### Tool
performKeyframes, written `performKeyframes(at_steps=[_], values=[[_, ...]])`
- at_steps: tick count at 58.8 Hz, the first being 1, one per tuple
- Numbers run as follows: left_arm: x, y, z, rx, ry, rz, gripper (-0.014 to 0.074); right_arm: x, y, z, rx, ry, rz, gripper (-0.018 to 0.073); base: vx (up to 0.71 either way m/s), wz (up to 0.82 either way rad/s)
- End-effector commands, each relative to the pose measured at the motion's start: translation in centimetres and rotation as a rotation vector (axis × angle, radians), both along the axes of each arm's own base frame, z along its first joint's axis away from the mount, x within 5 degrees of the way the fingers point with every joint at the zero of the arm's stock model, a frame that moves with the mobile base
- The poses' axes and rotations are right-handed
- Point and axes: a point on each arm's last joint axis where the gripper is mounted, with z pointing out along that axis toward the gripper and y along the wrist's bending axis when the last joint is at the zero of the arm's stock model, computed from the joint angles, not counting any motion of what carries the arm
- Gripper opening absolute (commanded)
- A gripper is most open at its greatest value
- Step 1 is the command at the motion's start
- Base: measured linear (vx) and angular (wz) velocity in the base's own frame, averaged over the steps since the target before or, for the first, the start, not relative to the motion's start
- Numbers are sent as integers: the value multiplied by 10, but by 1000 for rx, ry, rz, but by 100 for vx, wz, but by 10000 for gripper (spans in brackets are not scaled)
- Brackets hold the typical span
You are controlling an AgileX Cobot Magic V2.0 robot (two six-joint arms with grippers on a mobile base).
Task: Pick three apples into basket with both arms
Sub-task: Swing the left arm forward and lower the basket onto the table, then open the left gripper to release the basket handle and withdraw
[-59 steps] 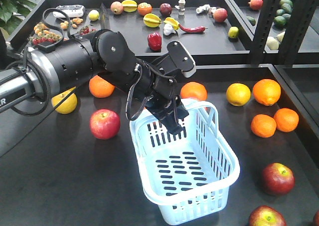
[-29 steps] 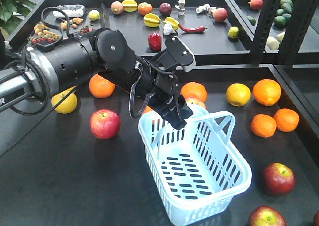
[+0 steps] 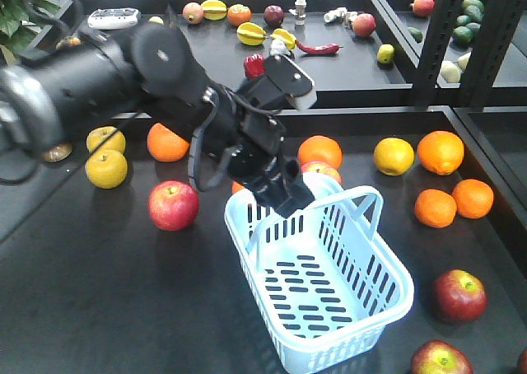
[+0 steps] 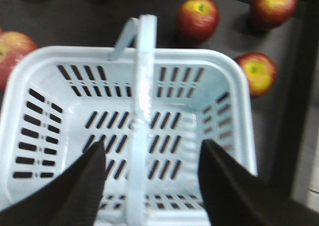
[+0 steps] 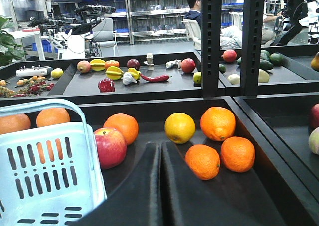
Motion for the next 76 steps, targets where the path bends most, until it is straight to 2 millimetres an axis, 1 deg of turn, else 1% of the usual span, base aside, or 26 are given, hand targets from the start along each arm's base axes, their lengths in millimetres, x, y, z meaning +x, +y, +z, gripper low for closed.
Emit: performKeyframes(at_steps=[1, 7, 11, 17, 21, 25, 29, 33, 40, 44, 46, 47, 53, 54, 56, 60, 64, 69, 72, 76], values=[[-30, 12, 52, -81, -9, -8, 242, 0, 0, 4, -11, -75, 2, -8, 0, 0], [-53, 24, 67, -53, 74, -29, 92, 0, 0, 4, -11, -75, 2, -8, 0, 0], [-65, 33, 81, -69, 62, -2, -1, 0, 0, 4, -11, -75, 2, -8, 0, 0], [-85, 46, 98, -98, 30, 0, -8, 0, 0, 4, -11, -75, 2, -8, 0, 0], [-97, 54, 103, -108, 21, 7, -8, 0, 0, 4, -11, -75, 2, -8, 0, 0], [-110, 62, 104, -114, 33, 21, -8, 0, 0, 4, -11, -75, 2, -8, 0, 0], [-125, 70, 100, -121, 62, 27, -8, 0, 0, 4, -11, -75, 2, -8, 0, 0], [-141, 79, 90, -138, 89, 34, -8, 0, 0, 4, -11, -75, 2, -8, 0, 0], [-167, 97, 63, -171, 80, 81, -8, 0, 0, 4, -11, -75, 2, -8, 0, 0], [-180, 108, 43, -191, 46, 122, -8, 0, 0, 4, -11, -75, 2, -8, 0, 0], [-184, 114, 29, -194, 28, 148, -8, 0, 0, 4, -11, -75, 2, -8, 0, 0], [-188, 117, 26, -202, 14, 156, -8, 0, 0, 4, -11, -75, 2, -8, 0, 0], [-202, 132, -6, -224, -21, 232, -8, 0, 0, 4, -11, -75, 2, -8, 0, 0], [-203, 134, -14, -223, -20, 247, -8, 0, 0, 4, -11, -75, 2, -8, 0, 0], [-207, 137, -22, -228, -24, 266, -8, 0, 0, 4, -11, -75, 2, -8, 0, 0], [-215, 144, -45, -223, -10, 302, -8, 0, 0, 4, -11, -75, 2, -8, 0, 0], [-222, 149, -62, -231, 20, 327, -8, 0, 0, 4, -11, -75, 2, -8, 0, 0], [-229, 152, -77, -238, 68, 347, -7, 0, 0, 4, -11, -75, 2, -8, 0, 0], [-230, 152, -80, -251, 84, 361, -7, 0, 0, 4, -11, -75, 2, -8, 0, 0], [-229, 152, -79, -265, 71, 371, -6, 0, 0, 4, -11, -75, 2, -8, 0, 0]])
